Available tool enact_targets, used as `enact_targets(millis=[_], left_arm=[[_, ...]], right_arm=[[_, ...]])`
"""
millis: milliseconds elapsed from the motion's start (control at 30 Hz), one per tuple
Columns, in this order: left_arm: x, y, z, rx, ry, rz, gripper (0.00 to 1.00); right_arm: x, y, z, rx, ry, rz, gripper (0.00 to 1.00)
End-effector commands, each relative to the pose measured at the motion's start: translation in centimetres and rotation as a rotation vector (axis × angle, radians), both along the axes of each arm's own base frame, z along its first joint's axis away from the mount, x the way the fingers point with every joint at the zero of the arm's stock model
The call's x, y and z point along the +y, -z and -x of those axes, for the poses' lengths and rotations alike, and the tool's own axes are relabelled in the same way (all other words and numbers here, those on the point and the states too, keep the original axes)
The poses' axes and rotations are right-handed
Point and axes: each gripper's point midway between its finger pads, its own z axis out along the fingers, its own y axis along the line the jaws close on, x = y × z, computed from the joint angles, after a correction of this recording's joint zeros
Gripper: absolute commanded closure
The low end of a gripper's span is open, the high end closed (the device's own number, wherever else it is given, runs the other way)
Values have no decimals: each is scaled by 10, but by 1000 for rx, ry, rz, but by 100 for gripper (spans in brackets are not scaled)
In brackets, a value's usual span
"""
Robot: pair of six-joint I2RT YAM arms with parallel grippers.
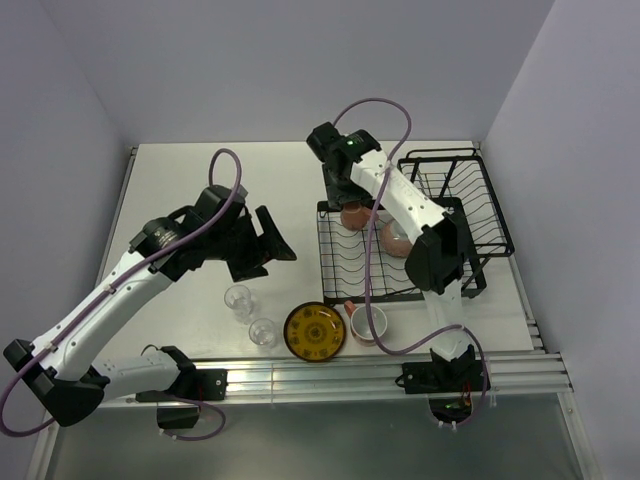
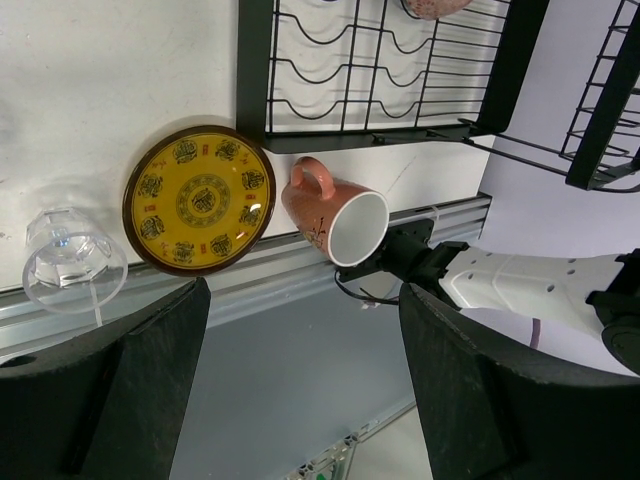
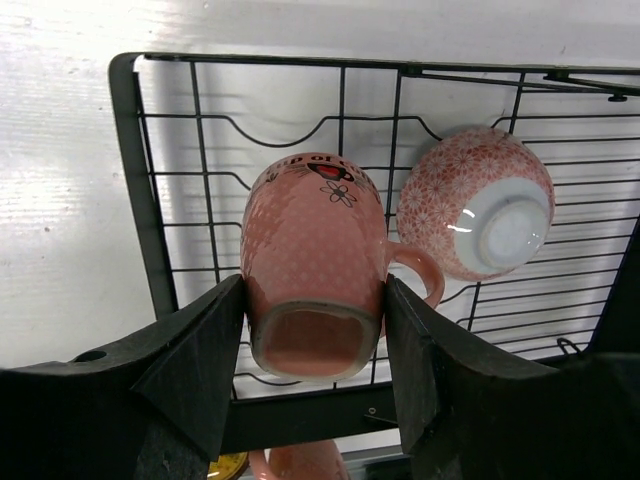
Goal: Load the mixed dishes into the dish rack
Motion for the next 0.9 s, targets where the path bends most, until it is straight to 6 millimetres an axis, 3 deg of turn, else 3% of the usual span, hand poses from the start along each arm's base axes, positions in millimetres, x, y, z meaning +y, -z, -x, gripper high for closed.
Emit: enact_targets(millis=[0, 200, 867], left_arm=[[3, -8, 1, -38, -7, 17, 18], [4, -6, 4, -38, 0, 18, 17], [-6, -8, 6, -34, 77, 18, 17]], right_arm=[[-16, -14, -13, -69, 45, 17, 100], [-32, 6, -14, -41, 72, 25, 100], [-41, 44, -26, 16, 116, -2, 100]])
